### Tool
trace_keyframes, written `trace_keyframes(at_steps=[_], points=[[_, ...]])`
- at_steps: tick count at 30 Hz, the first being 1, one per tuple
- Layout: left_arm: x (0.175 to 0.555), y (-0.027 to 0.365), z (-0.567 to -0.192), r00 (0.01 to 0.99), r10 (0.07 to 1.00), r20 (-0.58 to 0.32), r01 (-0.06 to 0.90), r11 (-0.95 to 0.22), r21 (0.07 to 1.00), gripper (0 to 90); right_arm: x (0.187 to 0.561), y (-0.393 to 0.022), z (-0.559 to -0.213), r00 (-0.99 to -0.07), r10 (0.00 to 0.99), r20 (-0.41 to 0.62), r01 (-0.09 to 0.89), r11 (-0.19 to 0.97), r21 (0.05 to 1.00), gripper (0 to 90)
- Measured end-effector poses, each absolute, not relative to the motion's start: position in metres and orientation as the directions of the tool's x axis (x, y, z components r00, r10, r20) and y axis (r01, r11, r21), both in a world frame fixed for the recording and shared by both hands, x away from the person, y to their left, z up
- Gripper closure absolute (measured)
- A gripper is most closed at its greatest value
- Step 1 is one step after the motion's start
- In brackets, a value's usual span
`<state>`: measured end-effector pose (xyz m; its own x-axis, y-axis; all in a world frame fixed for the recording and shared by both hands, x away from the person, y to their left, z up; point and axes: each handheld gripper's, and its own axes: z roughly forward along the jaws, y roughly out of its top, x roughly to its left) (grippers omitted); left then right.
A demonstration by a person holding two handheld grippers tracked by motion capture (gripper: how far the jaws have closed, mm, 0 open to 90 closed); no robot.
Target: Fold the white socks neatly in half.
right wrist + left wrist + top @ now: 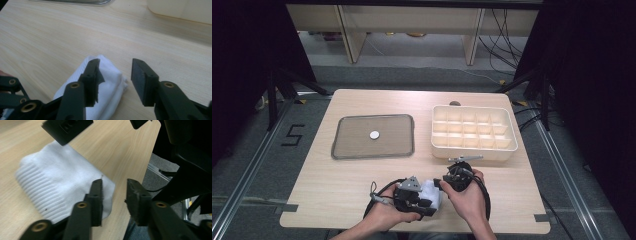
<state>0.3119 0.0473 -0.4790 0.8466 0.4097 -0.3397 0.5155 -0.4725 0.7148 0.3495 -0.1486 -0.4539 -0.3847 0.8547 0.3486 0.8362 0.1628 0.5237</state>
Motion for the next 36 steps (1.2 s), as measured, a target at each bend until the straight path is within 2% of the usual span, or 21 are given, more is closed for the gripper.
trace_keyframes(at_steps=[1,2,3,4,8,10,17,26,28,34,36], points=[[0.312,0.047,-0.479,0.847,0.410,-0.340,0.516,-0.473,0.715,58.5,0.349,-0.149,-0.454,-0.385,0.855,0.349,0.836,0.163,0.524,55.6],[0.311,0.049,-0.476,0.857,0.402,-0.323,0.497,-0.475,0.726,56.0,0.352,-0.152,-0.456,-0.421,0.851,0.313,0.821,0.211,0.530,51.5],[0.311,0.049,-0.476,0.857,0.402,-0.323,0.497,-0.475,0.726,54.3,0.352,-0.152,-0.456,-0.421,0.851,0.313,0.821,0.211,0.530,51.5],[0.309,0.052,-0.472,0.859,0.403,-0.316,0.491,-0.472,0.732,52.5,0.352,-0.152,-0.457,-0.430,0.849,0.308,0.814,0.216,0.540,46.3],[0.306,0.057,-0.466,0.846,0.425,-0.322,0.505,-0.445,0.740,48.2,0.351,-0.152,-0.455,-0.445,0.850,0.283,0.795,0.229,0.562,39.3],[0.307,0.061,-0.463,0.858,0.420,-0.297,0.482,-0.457,0.747,45.5,0.350,-0.152,-0.451,-0.457,0.843,0.285,0.793,0.240,0.560,35.2],[0.312,0.079,-0.458,0.849,0.459,-0.263,0.477,-0.449,0.756,37.7,0.353,-0.152,-0.451,-0.456,0.836,0.305,0.807,0.244,0.538,32.5],[0.324,0.100,-0.457,0.807,0.528,-0.265,0.499,-0.369,0.784,36.3,0.355,-0.154,-0.451,-0.452,0.839,0.302,0.806,0.238,0.542,33.8],[0.326,0.106,-0.458,0.804,0.536,-0.256,0.498,-0.374,0.782,36.3,0.356,-0.156,-0.452,-0.439,0.842,0.315,0.825,0.239,0.511,36.0],[0.328,0.108,-0.461,0.792,0.551,-0.264,0.514,-0.367,0.776,36.3,0.356,-0.153,-0.454,-0.415,0.859,0.299,0.835,0.229,0.500,38.1],[0.328,0.108,-0.463,0.793,0.545,-0.272,0.515,-0.362,0.777,36.3,0.356,-0.155,-0.453,-0.439,0.849,0.295,0.823,0.248,0.512,38.7]])
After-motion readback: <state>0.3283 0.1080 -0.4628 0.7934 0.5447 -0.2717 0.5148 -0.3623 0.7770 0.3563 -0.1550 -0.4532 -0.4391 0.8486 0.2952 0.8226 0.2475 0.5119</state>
